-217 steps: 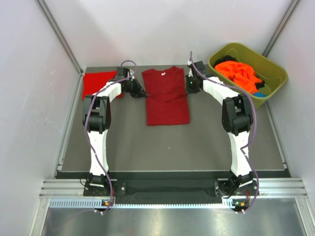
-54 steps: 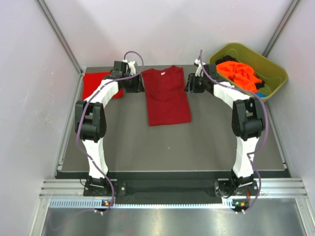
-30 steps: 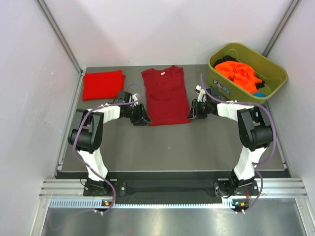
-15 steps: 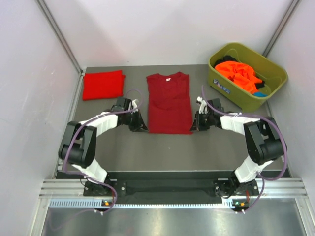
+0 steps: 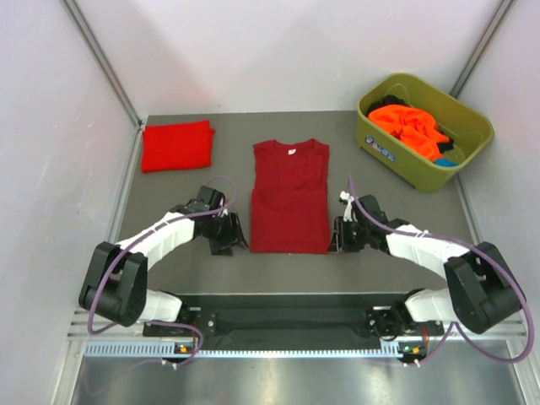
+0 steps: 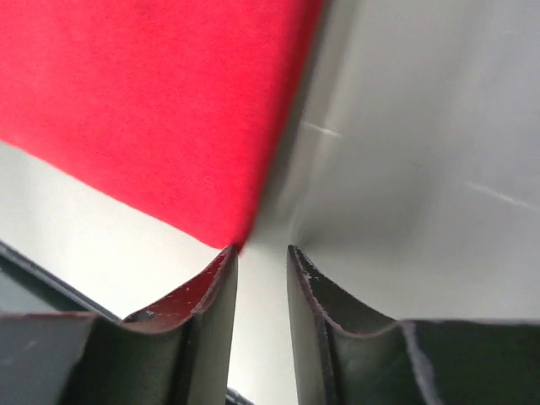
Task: Fold and stack the t-shirts
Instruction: Fold the tshirt
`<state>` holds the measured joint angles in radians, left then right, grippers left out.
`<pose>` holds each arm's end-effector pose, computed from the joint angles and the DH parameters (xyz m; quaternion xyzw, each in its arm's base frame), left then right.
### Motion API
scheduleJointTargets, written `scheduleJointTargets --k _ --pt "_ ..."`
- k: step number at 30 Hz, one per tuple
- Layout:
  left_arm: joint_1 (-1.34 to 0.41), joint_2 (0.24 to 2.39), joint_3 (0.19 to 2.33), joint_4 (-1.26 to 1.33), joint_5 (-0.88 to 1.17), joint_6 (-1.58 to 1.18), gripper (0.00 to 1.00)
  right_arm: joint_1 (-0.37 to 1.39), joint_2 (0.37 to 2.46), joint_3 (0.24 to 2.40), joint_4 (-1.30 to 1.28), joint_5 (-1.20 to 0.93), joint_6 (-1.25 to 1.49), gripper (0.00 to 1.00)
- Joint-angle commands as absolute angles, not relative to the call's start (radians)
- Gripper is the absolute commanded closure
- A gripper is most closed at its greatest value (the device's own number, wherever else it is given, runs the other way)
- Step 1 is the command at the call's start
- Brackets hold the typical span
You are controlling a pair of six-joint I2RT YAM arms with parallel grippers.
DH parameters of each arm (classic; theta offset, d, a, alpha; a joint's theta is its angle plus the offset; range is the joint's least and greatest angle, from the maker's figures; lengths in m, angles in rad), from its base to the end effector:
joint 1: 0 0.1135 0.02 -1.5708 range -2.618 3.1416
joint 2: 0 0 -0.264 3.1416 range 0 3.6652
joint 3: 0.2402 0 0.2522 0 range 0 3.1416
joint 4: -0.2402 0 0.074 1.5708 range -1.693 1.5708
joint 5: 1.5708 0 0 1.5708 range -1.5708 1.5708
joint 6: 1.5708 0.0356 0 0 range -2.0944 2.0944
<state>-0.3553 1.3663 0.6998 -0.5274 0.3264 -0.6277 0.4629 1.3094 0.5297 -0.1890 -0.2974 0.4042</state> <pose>0.2170 -0.0927 0.1676 -0.1014 0.9644 -0.2279 0.0876 0.2005 0.1117 0.1499 -0.0716 0.9428 0.2516 0.2067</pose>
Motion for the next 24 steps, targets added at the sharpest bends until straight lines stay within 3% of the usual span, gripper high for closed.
scheduleJointTargets --k 1,6,12,24 --pt "-0.342 1.382 0.857 -0.569 0.148 -0.597 0.37 0.465 1.259 0.621 -0.326 -0.178 0.391 0.69" --pt "-0.304 1.563 1.086 -0.52 0.173 -0.531 0.37 0.434 1.321 0.794 -0.304 -0.164 0.35 0.62" --pt "-0.247 1.793 1.276 -0.462 0.291 -0.456 0.4 0.365 1.549 1.018 -0.23 -0.23 0.264 0.63" --pt "-0.229 1.982 1.405 -0.385 0.439 -0.382 0.4 0.301 1.802 1.175 -0.149 -0.344 0.213 0.66"
